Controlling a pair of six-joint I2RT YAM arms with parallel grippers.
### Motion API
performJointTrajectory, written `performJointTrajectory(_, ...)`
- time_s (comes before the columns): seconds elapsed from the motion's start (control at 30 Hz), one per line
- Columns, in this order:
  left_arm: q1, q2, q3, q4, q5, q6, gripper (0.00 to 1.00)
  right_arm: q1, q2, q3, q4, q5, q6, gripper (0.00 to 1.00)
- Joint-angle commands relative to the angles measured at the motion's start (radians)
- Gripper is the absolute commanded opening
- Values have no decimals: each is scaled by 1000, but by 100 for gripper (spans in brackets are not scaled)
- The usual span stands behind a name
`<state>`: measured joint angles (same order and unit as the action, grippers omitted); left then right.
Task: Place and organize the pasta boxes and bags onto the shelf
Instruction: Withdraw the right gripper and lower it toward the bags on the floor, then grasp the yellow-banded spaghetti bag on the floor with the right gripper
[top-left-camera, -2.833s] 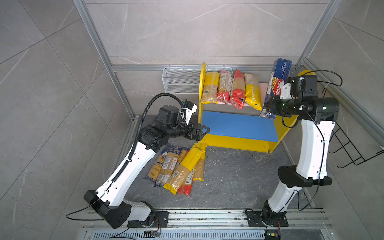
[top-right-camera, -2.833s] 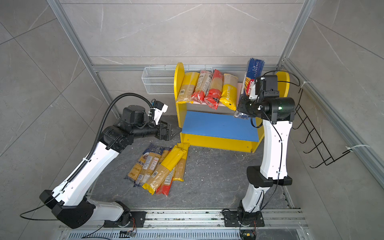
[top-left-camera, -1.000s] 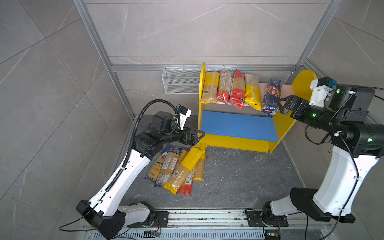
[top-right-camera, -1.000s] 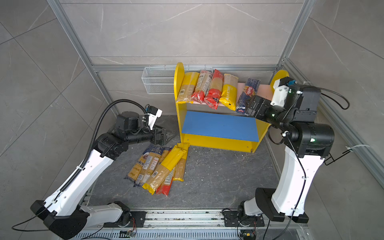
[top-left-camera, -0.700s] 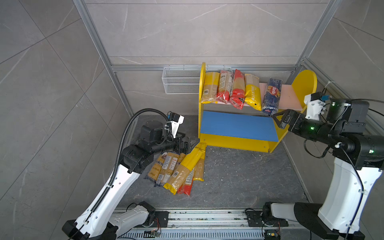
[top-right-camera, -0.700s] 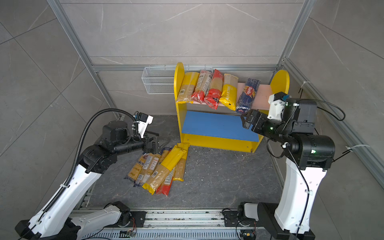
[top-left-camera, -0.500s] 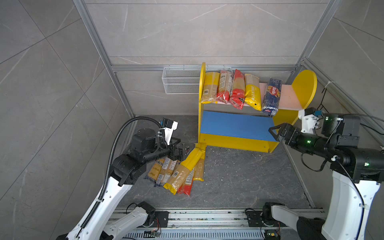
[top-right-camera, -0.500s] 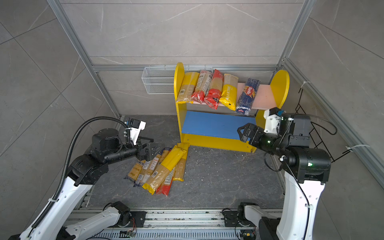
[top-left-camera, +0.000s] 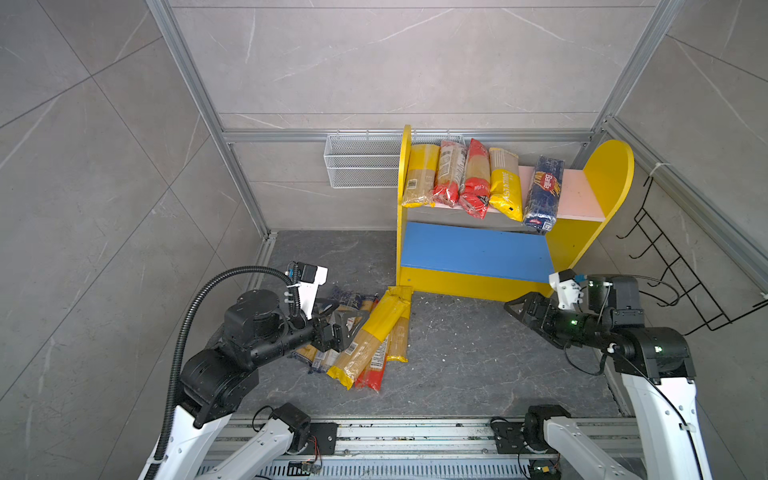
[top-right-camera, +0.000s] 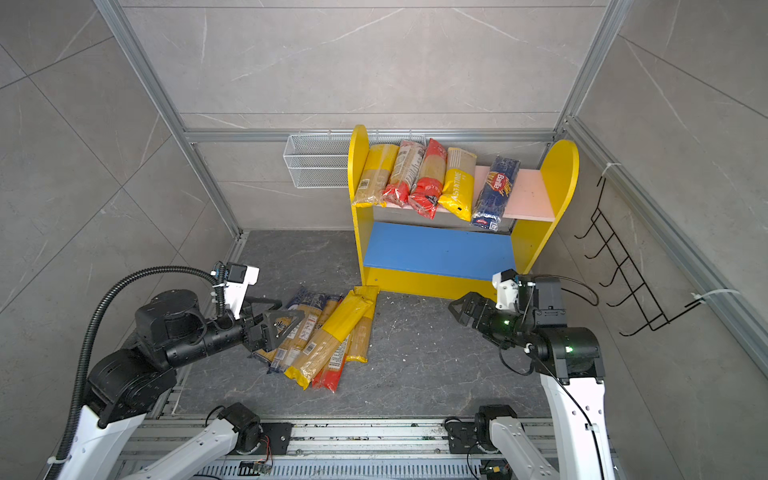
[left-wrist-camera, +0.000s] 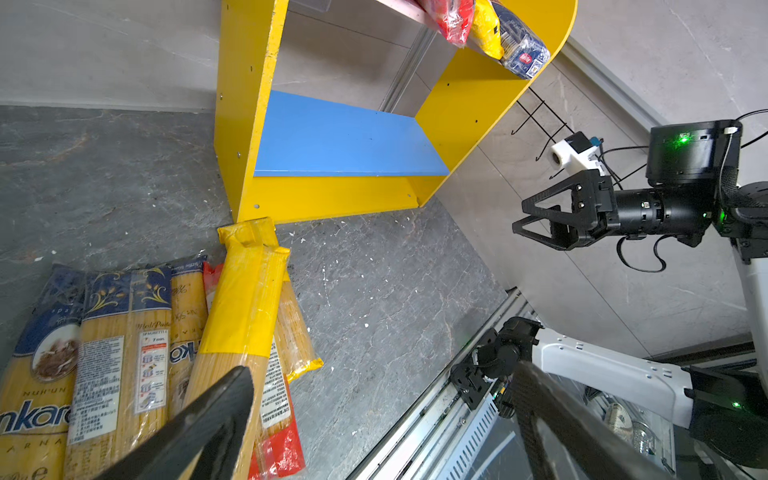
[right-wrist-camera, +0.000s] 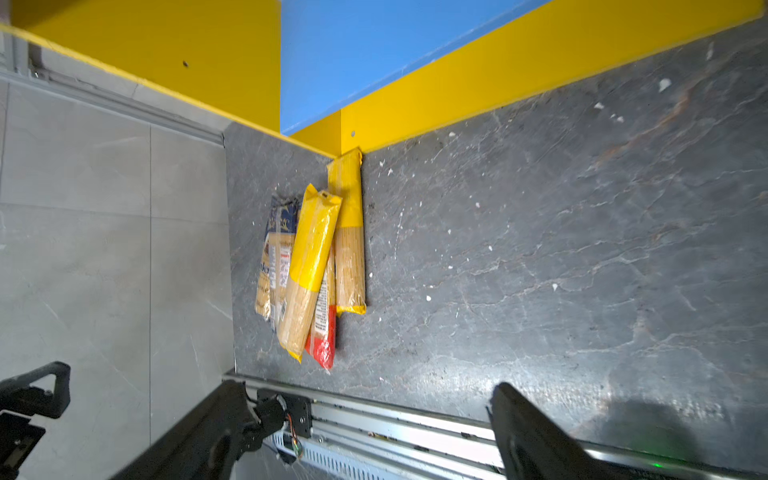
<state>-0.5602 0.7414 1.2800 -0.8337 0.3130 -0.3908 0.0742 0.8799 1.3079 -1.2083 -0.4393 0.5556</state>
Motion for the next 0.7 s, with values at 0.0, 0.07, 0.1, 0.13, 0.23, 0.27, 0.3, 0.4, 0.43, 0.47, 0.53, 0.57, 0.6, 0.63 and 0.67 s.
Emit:
performJointTrajectory(0.0, 5, -7, 32, -33, -30, -24, 100, 142, 27, -47, 106, 91, 81, 95)
performJointTrajectory(0.07, 5, -15, 29, -32, -42, -34, 100, 262, 81, -63, 146, 165, 118, 95)
performJointTrajectory(0.1, 5, -18, 28, -33, -50, -38, 100, 330, 119, -68, 171, 201, 135, 95)
performJointTrajectory(0.13, 6, -20, 27, -35, -57, -40, 100, 390, 155, -67, 195, 237, 149, 95)
performJointTrajectory(0.23, 5, -30, 25, -45, -86, -48, 100, 560, 306, -35, 243, 328, 182, 96)
performJointTrajectory(0.27, 5, -35, 23, -49, -96, -53, 100, 600, 361, -21, 257, 345, 194, 96)
performJointTrajectory(0.3, 5, -42, 21, -55, -109, -56, 100, 631, 411, -13, 281, 351, 209, 97)
performJointTrajectory(0.4, 5, -68, 18, -74, -144, -67, 100, 689, 524, -8, 377, 339, 263, 99)
performJointTrajectory(0.43, 5, -76, 18, -81, -156, -71, 100, 701, 553, -9, 416, 324, 281, 99)
performJointTrajectory(0.47, 5, -86, 18, -91, -170, -72, 100, 717, 584, -15, 457, 307, 303, 99)
performJointTrajectory(0.53, 5, -104, 19, -110, -198, -78, 100, 746, 637, -28, 551, 259, 349, 100)
performJointTrajectory(0.57, 5, -113, 20, -118, -212, -80, 100, 765, 667, -40, 609, 225, 373, 99)
performJointTrajectory(0.6, 5, -121, 21, -125, -221, -85, 100, 786, 696, -50, 666, 196, 398, 100)
performJointTrajectory(0.63, 5, -127, 21, -130, -230, -88, 100, 804, 724, -54, 712, 172, 416, 100)
performJointTrajectory(0.67, 5, -134, 21, -136, -240, -92, 100, 824, 758, -58, 756, 148, 433, 100)
